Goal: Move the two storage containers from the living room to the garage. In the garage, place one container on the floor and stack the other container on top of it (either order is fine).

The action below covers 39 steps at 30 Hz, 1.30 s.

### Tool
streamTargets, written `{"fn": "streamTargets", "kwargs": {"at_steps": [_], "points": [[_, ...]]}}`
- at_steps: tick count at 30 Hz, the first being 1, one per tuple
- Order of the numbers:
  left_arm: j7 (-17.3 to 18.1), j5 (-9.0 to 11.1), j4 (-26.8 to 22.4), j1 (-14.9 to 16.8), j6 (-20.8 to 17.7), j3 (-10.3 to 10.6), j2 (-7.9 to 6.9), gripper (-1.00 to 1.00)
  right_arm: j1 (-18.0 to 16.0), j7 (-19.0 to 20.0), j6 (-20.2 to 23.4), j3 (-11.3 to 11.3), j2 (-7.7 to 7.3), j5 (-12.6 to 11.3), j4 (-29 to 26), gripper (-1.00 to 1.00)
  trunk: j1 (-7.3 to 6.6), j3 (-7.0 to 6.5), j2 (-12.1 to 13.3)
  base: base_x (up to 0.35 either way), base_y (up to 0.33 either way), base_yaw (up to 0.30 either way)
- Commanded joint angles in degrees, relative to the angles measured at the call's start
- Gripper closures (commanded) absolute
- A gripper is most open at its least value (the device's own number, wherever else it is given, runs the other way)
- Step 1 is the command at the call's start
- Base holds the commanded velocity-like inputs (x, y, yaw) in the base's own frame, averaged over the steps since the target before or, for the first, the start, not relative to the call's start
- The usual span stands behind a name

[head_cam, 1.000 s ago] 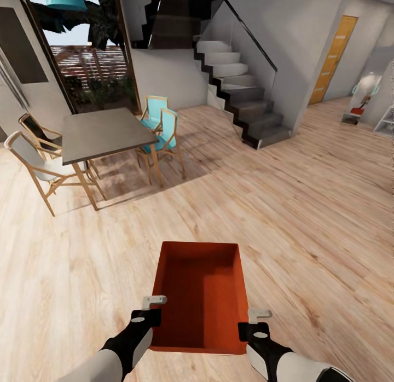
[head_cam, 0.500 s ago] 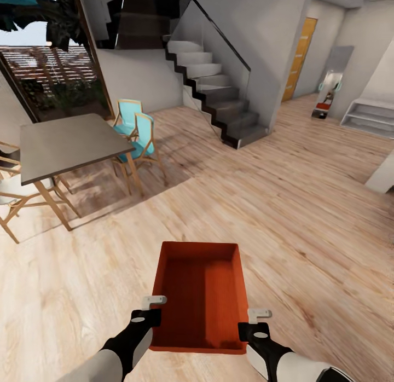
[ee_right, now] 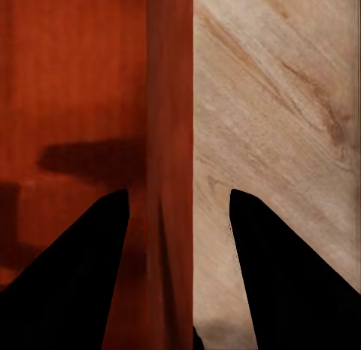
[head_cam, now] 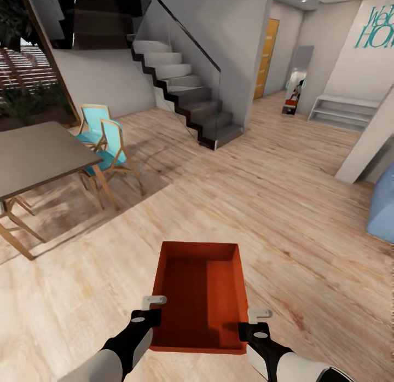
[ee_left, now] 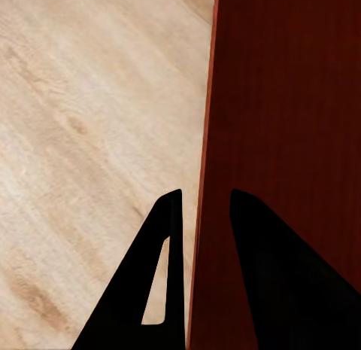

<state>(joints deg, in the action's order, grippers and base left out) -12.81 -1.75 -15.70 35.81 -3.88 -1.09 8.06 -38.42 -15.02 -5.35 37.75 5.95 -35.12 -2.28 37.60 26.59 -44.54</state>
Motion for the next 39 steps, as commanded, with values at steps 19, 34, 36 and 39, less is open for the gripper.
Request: {"fn": "streamTargets", "kwargs": {"at_steps": [19,34,36,39], "points": [[-0.98,-0.27,0.21,-0.04,-0.34,-0.4,-0.06,1.0,-0.08,-4.23,-3.0,-0.75,-0.42,0.04,-0.01,1.0,0.04,0.06,-0.04,0.324,0.0,-0.281],[-0.91,-0.34,0.32,-0.04,-0.34,-0.4,-0.06,1.0,-0.08,-4.23,-2.98,-0.75,-0.42,0.05,-0.01,1.0,0.04,0.06,-0.04,0.324,0.0,-0.281],[-0.9,-0.35,0.32,-0.04,-0.34,-0.4,-0.06,1.0,-0.08,-4.23,-2.96,-0.75,-0.43,0.05,-0.01,1.0,0.04,0.06,-0.04,0.324,0.0,-0.281],[-0.9,-0.34,0.32,-0.04,-0.34,-0.4,-0.06,1.0,-0.08,-4.23,-2.96,-0.77,-0.43,0.05,-0.01,1.0,0.04,0.06,-0.04,0.324,0.0,-0.281]]}}
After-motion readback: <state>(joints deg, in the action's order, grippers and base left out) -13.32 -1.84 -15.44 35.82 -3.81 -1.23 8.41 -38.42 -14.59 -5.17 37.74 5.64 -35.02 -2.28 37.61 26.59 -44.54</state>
